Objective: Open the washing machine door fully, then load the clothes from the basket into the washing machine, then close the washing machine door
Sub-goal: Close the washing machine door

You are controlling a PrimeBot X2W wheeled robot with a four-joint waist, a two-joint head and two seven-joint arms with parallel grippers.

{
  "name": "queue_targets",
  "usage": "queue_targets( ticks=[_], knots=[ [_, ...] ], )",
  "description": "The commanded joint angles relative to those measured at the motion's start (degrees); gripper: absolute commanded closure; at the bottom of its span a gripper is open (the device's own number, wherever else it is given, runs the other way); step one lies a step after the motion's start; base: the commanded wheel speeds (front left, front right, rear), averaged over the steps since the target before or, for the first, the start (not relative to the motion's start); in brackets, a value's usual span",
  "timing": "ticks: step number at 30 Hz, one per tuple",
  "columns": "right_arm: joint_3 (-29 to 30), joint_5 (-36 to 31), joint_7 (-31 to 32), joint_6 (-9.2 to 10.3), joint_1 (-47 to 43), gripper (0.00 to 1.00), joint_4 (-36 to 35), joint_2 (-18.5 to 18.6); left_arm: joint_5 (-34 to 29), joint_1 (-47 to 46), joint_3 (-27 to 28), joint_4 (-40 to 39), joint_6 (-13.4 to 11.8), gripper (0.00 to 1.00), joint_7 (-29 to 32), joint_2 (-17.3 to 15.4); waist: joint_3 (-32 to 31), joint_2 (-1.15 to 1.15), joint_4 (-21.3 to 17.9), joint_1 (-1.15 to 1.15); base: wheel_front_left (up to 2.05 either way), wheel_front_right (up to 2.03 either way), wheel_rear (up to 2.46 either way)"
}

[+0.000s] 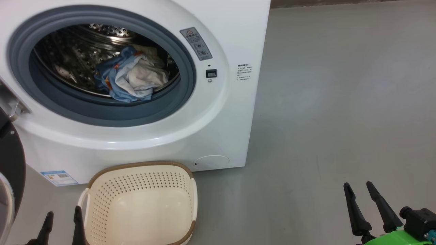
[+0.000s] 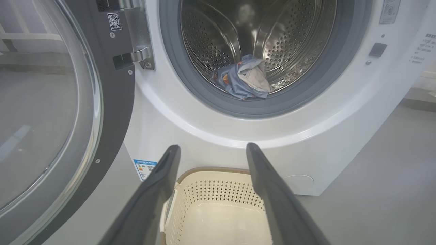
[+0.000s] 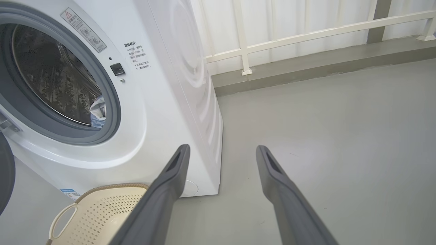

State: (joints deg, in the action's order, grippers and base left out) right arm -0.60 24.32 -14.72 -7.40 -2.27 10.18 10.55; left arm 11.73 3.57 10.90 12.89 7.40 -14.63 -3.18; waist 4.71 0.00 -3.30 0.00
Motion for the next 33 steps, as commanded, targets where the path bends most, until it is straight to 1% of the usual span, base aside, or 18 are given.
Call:
queue_targets(
  ticks=[1, 18, 33],
  knots=[
    [-1.2, -0.1, -0.3, -0.09, 1.3, 0.00, -1.4, 0.7, -0.1, -1.6, 1.7, -1.7, 0.1, 0.00, -0.4, -1.1, 0.2, 0.00, 0.0, 0.00, 0.00, 0.00, 0.00],
    [-1.0, -0.2, -0.3, -0.09, 1.7, 0.00, -1.4, 0.6, -0.1, -1.9, 1.4, -1.9, 0.1, 0.00, -0.4, -1.1, 0.9, 0.00, 0.2, 0.00, -0.08, 0.08, 0.00],
    [-0.8, -0.3, -0.3, -0.09, 1.8, 0.00, -1.3, 0.4, 0.3, -1.9, 0.7, -2.2, 0.1, 0.00, -0.4, -1.6, 0.6, 0.00, 0.5, 0.00, -1.09, 1.09, 0.00]
  ],
)
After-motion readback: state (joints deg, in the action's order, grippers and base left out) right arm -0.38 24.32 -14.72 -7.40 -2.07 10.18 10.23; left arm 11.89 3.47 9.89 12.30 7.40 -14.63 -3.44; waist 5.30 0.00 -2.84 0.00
